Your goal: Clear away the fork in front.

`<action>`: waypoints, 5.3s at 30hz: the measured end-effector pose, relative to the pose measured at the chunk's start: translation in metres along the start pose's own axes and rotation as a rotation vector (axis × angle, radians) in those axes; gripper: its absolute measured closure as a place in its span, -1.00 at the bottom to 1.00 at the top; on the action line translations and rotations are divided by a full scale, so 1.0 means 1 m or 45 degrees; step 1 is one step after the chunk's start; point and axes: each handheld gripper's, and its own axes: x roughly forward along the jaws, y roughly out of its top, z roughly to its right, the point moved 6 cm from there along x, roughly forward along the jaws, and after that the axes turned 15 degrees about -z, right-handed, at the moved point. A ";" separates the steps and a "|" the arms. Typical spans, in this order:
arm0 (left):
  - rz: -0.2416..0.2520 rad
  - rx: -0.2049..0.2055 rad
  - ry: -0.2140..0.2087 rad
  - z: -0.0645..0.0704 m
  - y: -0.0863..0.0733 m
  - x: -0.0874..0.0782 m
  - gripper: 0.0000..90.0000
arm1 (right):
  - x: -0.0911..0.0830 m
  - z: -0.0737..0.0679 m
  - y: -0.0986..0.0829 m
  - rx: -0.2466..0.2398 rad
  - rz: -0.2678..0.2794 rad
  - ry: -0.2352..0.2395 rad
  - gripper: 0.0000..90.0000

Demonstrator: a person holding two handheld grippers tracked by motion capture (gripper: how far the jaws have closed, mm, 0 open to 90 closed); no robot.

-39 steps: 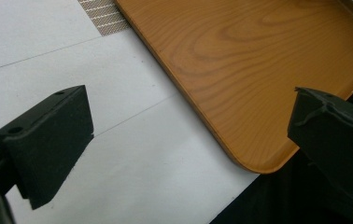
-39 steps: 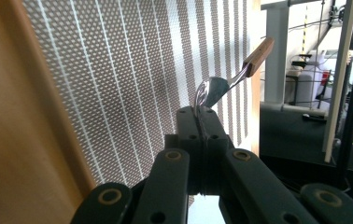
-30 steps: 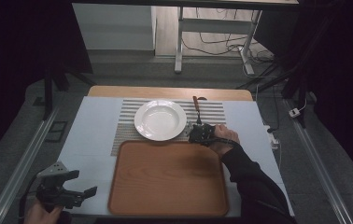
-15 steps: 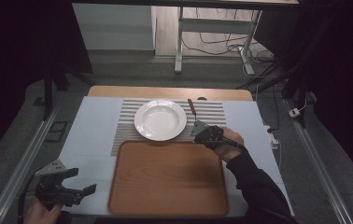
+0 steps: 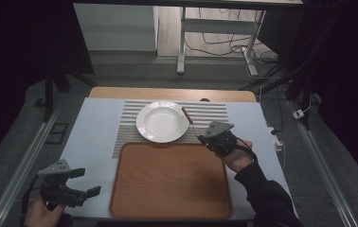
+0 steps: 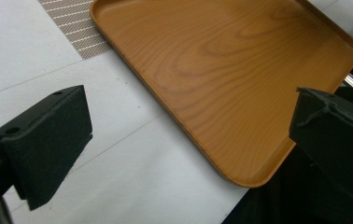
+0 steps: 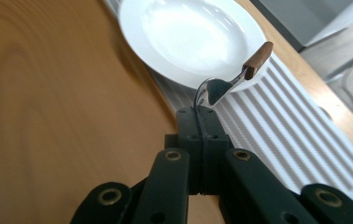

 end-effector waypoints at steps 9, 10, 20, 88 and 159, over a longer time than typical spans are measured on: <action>-0.005 0.042 -0.007 0.004 0.009 0.004 -1.00 | -0.018 -0.016 -0.001 0.053 0.119 0.170 1.00; -0.005 0.042 -0.007 0.004 0.009 0.004 -1.00 | -0.018 -0.016 -0.001 0.053 0.119 0.170 1.00; -0.011 0.135 -0.009 0.012 0.030 0.015 -1.00 | -0.030 -0.035 -0.005 0.025 0.179 0.302 1.00; -0.448 1.338 -0.228 0.092 0.095 0.097 0.73 | -0.069 -0.124 -0.014 -0.320 0.291 0.923 0.91; -0.689 0.030 0.158 0.031 0.056 0.109 0.74 | -0.071 -0.074 -0.121 0.572 -0.011 0.122 -1.00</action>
